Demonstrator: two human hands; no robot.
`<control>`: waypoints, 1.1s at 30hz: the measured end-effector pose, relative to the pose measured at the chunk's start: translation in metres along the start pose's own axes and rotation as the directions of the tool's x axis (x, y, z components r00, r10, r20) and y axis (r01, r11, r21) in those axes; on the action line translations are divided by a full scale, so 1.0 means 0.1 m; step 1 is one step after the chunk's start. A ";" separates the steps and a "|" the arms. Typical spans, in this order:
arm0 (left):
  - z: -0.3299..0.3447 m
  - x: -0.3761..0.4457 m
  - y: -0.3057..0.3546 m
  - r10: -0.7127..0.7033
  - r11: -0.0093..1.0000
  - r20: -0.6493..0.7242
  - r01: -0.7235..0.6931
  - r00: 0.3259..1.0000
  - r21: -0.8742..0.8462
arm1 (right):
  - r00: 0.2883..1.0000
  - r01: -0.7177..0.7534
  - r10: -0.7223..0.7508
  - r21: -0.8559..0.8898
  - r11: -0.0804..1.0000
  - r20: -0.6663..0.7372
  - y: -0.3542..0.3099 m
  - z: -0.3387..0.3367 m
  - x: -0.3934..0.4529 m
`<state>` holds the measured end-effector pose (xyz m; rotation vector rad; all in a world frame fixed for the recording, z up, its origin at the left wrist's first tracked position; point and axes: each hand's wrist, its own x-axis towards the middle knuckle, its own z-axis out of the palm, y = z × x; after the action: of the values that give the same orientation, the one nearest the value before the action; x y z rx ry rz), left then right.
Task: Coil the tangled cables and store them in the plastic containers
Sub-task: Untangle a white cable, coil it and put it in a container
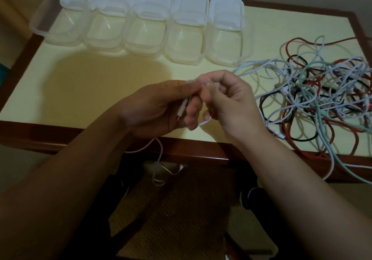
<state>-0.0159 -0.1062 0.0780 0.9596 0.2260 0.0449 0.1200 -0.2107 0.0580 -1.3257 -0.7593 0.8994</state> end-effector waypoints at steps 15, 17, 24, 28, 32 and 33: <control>-0.28 0.13 -0.04 0.402 0.915 -0.497 -0.314 0.769 0.255 | 0.960 0.040 0.155 -0.662 0.748 0.234 -0.04 0.16 -0.20; -0.26 0.10 -0.09 0.431 0.845 -0.377 -0.220 0.820 0.488 | 0.967 0.077 0.108 -0.672 0.736 0.230 -0.12 0.13 -0.23; -0.20 0.05 -0.11 0.228 0.676 -0.197 -0.009 0.954 0.737 | 0.939 0.335 -0.245 -0.804 0.492 0.242 -0.27 -0.04 -0.25; -0.10 0.06 -0.07 0.055 0.773 -0.233 0.107 0.971 0.626 | 0.888 0.440 -0.365 -0.745 0.501 0.278 -0.26 -0.15 -0.20; -0.05 -0.01 -0.11 -0.288 0.781 -0.126 0.309 0.949 0.543 | 0.879 0.421 -0.428 -0.761 0.493 0.208 -0.33 -0.31 -0.08; -0.02 -0.03 -0.13 -0.333 0.776 -0.081 0.322 0.939 0.542 | 0.893 0.375 -0.426 -0.768 0.520 0.148 -0.35 -0.36 -0.04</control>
<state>-0.0197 -0.1127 0.0670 1.4838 0.3999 -0.3745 0.1535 -0.2317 0.0888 -1.8051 -1.4518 0.0924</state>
